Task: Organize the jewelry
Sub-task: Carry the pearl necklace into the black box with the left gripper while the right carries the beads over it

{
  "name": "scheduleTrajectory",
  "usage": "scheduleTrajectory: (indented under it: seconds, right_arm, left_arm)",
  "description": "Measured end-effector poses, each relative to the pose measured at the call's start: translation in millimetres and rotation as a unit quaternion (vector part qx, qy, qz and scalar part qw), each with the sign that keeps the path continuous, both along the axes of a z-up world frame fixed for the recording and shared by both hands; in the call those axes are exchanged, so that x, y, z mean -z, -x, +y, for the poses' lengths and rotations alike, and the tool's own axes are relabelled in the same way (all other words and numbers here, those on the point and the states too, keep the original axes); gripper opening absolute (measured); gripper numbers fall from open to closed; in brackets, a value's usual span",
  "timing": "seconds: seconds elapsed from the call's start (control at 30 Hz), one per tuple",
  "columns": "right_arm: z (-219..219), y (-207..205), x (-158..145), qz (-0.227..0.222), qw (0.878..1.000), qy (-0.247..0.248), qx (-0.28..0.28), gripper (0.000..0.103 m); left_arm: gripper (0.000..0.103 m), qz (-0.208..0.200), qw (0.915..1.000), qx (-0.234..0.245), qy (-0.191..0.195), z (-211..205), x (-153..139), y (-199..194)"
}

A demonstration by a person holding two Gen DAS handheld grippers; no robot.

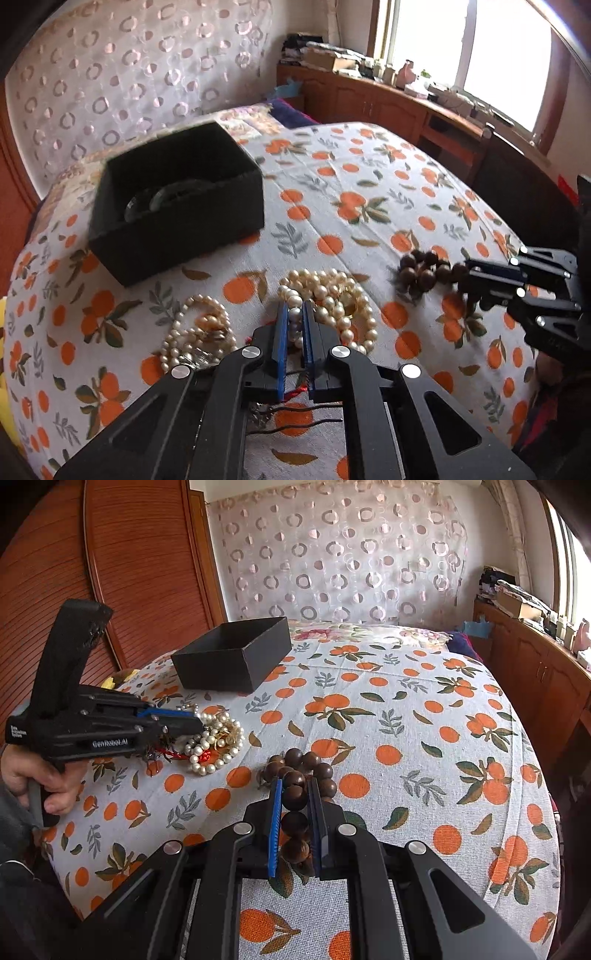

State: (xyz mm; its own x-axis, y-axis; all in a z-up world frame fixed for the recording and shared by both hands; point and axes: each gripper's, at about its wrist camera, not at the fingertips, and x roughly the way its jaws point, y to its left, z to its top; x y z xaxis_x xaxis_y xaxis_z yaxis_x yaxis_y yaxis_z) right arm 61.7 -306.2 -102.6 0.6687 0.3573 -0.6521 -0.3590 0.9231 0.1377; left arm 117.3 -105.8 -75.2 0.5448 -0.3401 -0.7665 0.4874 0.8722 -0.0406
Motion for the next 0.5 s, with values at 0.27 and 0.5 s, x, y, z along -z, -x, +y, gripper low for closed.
scheduleTrajectory:
  seconds: [0.27, 0.5]
  right_arm:
    - [7, -2, -3, -0.007, 1.0, 0.022, -0.007, 0.015]
    - [11, -9, -38, -0.041, 0.999, 0.013, -0.019, 0.015]
  left_arm:
    - [0.006, -0.058, 0.9977, -0.01, 0.034, 3, -47, 4]
    - [0.006, -0.102, 0.9934, -0.005, 0.051, -1, -93, 3]
